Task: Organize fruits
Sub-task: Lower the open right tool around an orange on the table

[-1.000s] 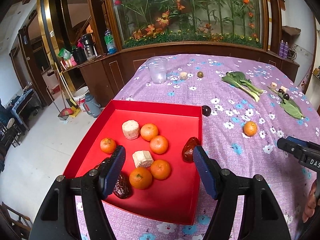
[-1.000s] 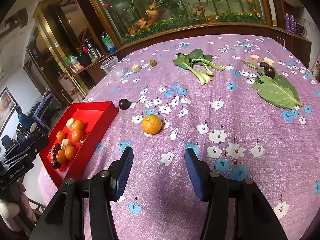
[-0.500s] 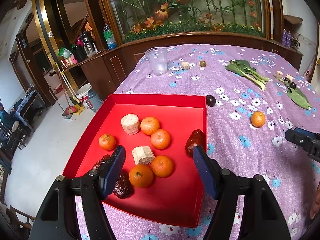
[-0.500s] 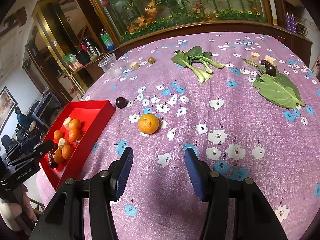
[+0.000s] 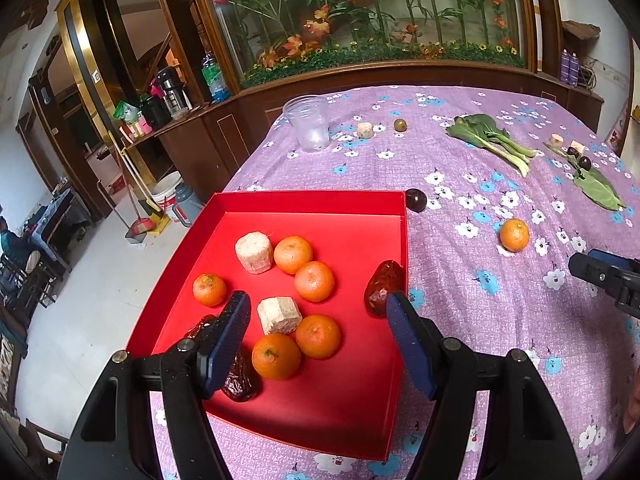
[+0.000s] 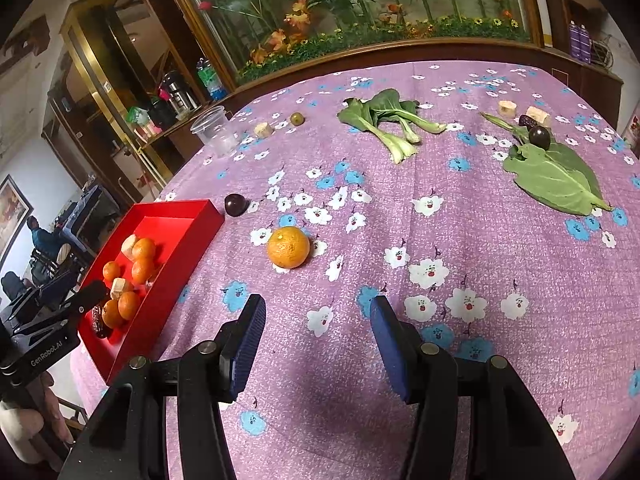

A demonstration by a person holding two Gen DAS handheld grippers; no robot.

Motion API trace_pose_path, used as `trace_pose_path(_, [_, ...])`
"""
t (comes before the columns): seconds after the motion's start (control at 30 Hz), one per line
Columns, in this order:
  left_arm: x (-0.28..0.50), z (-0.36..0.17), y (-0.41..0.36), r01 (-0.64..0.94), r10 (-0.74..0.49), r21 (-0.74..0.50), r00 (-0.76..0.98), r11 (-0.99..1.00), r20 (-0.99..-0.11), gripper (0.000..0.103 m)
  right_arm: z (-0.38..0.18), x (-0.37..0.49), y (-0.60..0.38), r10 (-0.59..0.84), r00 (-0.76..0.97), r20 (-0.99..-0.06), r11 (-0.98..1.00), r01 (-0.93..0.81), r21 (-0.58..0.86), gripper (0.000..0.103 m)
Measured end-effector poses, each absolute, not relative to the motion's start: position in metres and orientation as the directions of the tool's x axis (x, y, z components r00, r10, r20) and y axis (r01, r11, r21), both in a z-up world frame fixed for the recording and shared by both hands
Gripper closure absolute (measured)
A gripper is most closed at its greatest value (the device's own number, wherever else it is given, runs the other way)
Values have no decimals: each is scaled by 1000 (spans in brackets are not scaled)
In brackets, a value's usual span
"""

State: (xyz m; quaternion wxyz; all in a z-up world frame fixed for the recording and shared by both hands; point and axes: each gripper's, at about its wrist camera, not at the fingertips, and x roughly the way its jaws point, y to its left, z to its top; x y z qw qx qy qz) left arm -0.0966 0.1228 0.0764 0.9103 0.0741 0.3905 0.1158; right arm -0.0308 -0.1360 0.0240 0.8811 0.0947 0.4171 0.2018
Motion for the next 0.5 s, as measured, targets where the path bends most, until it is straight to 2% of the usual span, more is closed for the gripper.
trace_pose_path(0.5, [-87,66,123,-134,265,236,654,963,-709,33,20,-23,-134,431,559,-708,902,-281,328,43])
